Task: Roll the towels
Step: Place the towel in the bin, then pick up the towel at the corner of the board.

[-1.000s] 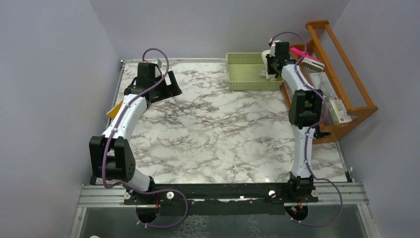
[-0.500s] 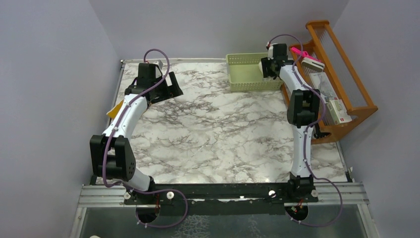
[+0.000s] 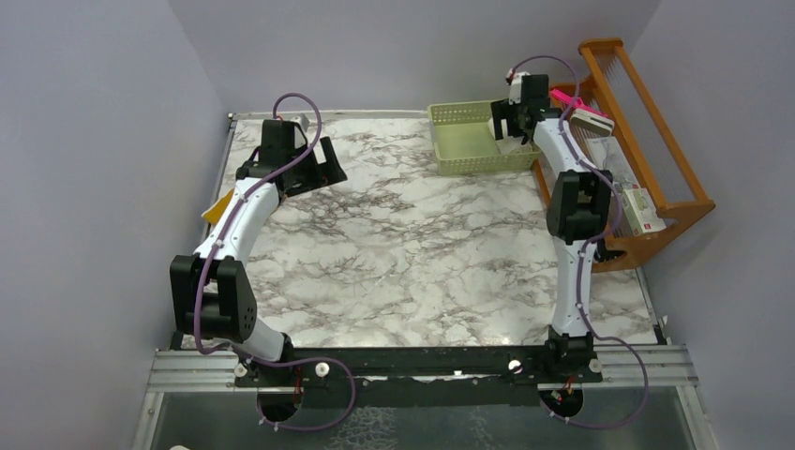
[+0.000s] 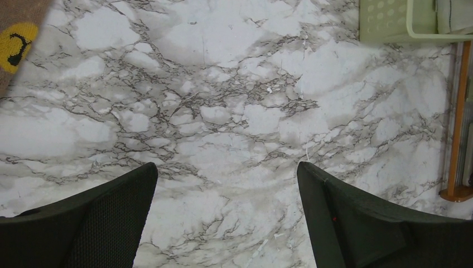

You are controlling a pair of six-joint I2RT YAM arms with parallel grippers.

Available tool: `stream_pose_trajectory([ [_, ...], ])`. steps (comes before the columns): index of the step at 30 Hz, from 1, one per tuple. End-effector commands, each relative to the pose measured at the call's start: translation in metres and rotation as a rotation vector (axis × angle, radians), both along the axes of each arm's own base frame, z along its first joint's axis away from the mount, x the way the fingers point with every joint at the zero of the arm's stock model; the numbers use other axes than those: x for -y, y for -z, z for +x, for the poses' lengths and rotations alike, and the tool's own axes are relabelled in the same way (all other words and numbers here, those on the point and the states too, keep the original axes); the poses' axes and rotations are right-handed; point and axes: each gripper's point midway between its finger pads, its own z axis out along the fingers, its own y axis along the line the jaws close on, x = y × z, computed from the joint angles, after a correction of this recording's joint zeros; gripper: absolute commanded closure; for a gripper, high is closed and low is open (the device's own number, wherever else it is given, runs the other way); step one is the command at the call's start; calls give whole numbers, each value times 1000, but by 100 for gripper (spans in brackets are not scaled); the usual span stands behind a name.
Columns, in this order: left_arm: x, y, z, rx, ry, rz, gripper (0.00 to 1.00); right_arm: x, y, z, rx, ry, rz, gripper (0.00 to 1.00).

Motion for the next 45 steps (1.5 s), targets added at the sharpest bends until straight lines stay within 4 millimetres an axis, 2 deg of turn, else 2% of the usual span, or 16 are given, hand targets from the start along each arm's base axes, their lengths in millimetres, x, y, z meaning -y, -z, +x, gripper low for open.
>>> stream_pose_trajectory([
  [1, -18, 13, 2, -27, -48, 52, 1, -5, -95, 7, 199, 5, 3, 15],
  [6, -69, 25, 21, -55, -227, 126, 2, -15, -126, 0, 269, -5, -3, 12],
  [11, -122, 36, 40, -76, -422, 274, 2, -43, -153, -26, 325, -54, 65, 11],
  [15, -157, 53, 60, -99, -535, 366, 4, -71, -163, -67, 345, -111, 136, 10],
  [16, -161, 56, 67, -103, -548, 376, 5, -77, -155, -80, 323, -122, 157, 10],
  [19, -170, 68, 84, -115, -579, 409, 6, -101, -159, -118, 322, -187, 226, 10],
  [24, -169, 127, 96, -235, -580, 409, 13, -130, -159, -186, 300, -283, 322, 10],
  [27, -159, 153, 92, -291, -568, 371, 31, -138, -164, -222, 297, -330, 390, 10],
  [32, -130, 171, 86, -314, -496, 334, 82, -136, -170, -258, 302, -355, 427, 10],
  [33, -124, 173, 85, -317, -479, 331, 99, -135, -170, -263, 300, -359, 429, 10],
  [34, -119, 173, 84, -318, -462, 322, 100, -135, -171, -266, 300, -359, 434, 10],
  [36, -106, 160, 85, -291, -424, 308, 100, -134, -176, -271, 306, -361, 440, 10],
  [38, -91, 122, 93, -201, -388, 307, 100, -133, -183, -274, 319, -360, 440, 10],
  [40, -76, 59, 105, -62, -355, 288, 100, -132, -190, -274, 331, -359, 439, 10],
  [42, -58, -18, 110, 79, -304, 242, 100, -132, -197, -274, 340, -357, 442, 10],
  [45, -22, -115, 95, 231, -190, 143, 100, -131, -208, -274, 357, -349, 446, 10],
])
